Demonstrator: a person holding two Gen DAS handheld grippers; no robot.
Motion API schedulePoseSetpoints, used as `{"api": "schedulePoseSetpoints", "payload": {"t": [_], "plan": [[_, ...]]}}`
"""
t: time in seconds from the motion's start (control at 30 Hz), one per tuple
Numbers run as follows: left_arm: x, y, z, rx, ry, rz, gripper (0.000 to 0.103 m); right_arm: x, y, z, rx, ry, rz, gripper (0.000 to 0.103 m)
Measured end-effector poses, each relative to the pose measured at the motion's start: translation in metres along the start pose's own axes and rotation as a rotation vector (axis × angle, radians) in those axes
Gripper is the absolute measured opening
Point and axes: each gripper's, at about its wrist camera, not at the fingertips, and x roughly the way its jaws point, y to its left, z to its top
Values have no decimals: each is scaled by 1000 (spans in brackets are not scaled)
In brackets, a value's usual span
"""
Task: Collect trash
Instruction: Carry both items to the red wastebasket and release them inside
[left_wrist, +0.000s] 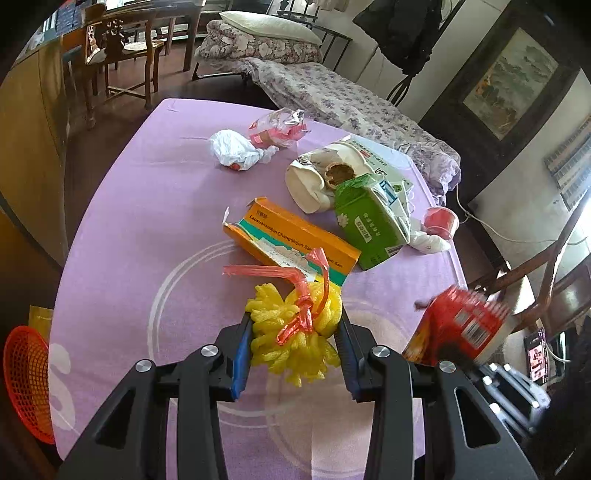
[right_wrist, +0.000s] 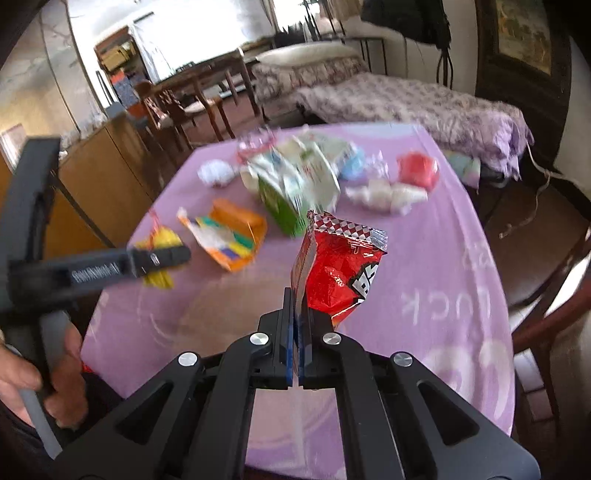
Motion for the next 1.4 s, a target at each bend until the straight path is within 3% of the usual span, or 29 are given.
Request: {"api": "schedulePoseSetpoints", "payload": {"t": [0.3, 0.43, 0.7, 0.93, 1.03, 1.23, 1.4], "plan": [[-15, 5, -3, 4, -28, -27, 40, -36, 26, 10, -49, -75, 44, 2], [-47, 28, -5, -52, -60, -95, 40, -49, 53, 18, -104, -96, 111, 2], [-121, 105, -25, -159, -192, -21, 40, -47, 148, 21, -300, -56, 309, 2], [-156, 207, -73, -357, -203, 138, 40, -28, 256, 13, -504, 55, 496, 2], [-160, 249, -99, -447, -174, 206, 40, -8, 309, -1, -589, 148, 550, 2], [-149, 317, -137, -585, -88, 307, 40, 41, 380, -26, -636, 338, 582, 2], [-134, 361, -160, -671, -32, 353, 40, 88, 410, -43, -642, 484, 565, 2]]}}
